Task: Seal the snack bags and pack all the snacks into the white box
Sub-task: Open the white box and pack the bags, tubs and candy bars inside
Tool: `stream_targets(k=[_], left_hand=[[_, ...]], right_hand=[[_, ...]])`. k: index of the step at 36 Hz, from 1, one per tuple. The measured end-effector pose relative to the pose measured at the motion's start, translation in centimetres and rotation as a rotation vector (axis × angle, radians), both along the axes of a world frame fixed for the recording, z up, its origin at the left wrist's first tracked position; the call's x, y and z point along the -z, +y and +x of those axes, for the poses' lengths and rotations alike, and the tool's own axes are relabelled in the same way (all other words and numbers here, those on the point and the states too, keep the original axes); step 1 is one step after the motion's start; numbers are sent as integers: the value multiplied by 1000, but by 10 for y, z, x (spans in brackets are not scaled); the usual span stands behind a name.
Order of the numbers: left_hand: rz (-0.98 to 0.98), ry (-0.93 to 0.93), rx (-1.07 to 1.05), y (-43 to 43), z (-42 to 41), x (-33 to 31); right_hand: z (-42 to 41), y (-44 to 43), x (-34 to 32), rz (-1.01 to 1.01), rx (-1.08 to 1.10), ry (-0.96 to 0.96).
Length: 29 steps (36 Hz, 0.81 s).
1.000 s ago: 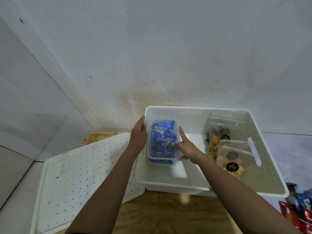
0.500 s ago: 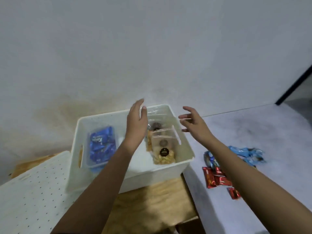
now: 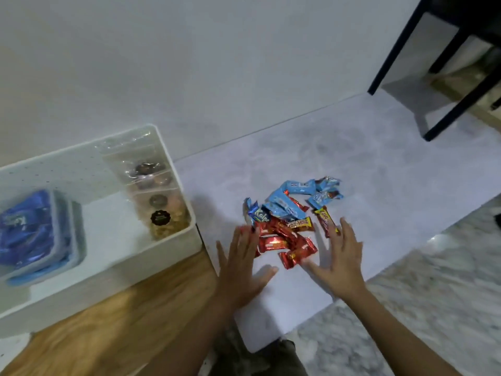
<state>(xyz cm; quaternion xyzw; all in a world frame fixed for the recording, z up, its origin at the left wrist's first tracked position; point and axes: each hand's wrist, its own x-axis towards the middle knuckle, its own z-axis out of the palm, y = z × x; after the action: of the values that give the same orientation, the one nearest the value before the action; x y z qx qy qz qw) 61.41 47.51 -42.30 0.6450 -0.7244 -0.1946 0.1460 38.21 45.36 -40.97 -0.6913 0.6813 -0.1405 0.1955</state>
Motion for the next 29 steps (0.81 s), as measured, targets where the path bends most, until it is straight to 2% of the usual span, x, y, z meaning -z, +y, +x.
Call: stream_targets(k=[3, 6, 9, 13, 21, 29], left_hand=[[27, -197, -3, 4, -7, 18], [-81, -249, 61, -17, -9, 22], [-196, -249, 57, -46, -8, 20], [-174, -257, 54, -85, -4, 21], [-94, -249, 55, -140, -3, 23], [-127, -182, -34, -181, 10, 25]], right_hand=[[0, -1, 18, -13, -158, 119], [2, -18, 26, -11, -218, 123], [-2, -47, 31, -50, -271, 102], [-12, -92, 35, -104, -290, 66], [-21, -179, 31, -25, -469, 111], [7, -236, 27, -147, -579, 56]])
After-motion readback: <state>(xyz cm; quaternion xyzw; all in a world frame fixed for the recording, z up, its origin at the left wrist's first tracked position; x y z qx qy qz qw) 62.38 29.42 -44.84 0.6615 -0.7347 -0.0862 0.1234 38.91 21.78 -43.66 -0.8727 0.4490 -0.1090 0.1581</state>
